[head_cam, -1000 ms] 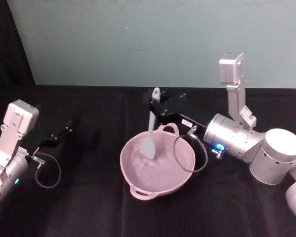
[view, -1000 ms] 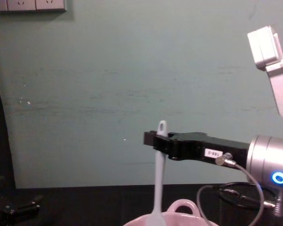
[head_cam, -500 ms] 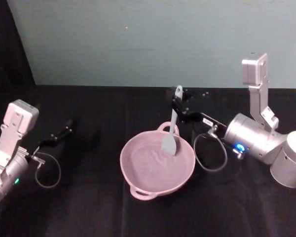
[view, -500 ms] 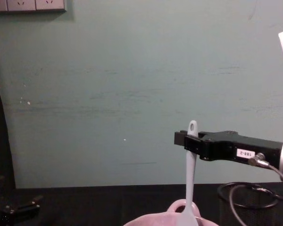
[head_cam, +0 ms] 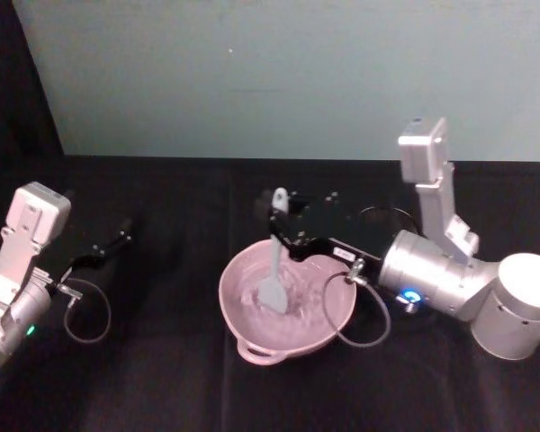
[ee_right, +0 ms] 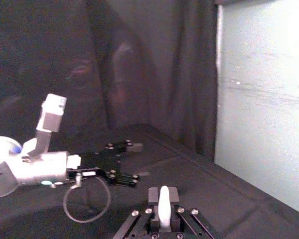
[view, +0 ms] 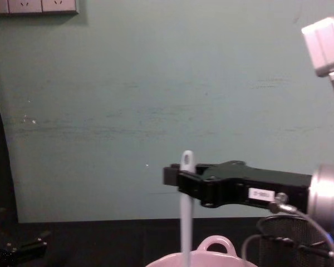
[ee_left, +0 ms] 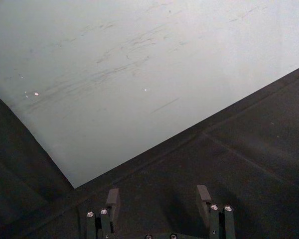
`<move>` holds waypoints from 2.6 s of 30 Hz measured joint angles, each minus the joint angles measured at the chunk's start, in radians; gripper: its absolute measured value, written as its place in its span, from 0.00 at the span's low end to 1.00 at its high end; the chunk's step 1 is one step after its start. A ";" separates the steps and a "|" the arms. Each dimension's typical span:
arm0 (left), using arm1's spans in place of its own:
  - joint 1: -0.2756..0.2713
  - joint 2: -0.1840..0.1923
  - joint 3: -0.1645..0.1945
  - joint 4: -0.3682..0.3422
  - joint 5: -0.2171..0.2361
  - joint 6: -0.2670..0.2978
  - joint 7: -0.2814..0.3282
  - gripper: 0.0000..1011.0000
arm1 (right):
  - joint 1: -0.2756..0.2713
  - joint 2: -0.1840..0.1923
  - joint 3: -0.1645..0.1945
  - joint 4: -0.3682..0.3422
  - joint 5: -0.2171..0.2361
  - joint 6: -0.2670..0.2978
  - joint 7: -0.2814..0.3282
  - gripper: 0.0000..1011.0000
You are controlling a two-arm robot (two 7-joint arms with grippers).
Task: Use the one hand to pick up the spoon and stir the clear water in the bowl.
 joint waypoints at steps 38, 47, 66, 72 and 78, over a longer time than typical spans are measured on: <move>0.000 0.000 0.000 0.000 0.000 0.000 0.000 0.99 | -0.001 -0.008 0.075 0.057 -0.017 -0.023 -0.074 0.11; 0.000 0.000 0.000 0.000 0.000 0.000 0.000 0.99 | -0.057 0.017 0.052 -0.040 -0.017 -0.010 -0.041 0.11; 0.000 0.000 0.000 0.000 0.000 0.000 0.000 0.99 | 0.013 -0.086 -0.029 0.052 -0.012 -0.016 -0.017 0.11; 0.000 0.000 0.000 0.000 0.000 0.000 0.000 0.99 | 0.038 -0.100 -0.006 0.114 -0.016 -0.033 -0.040 0.11; 0.000 0.000 0.000 0.000 0.000 0.000 0.000 0.99 | 0.046 -0.091 0.031 0.142 -0.018 -0.044 -0.060 0.11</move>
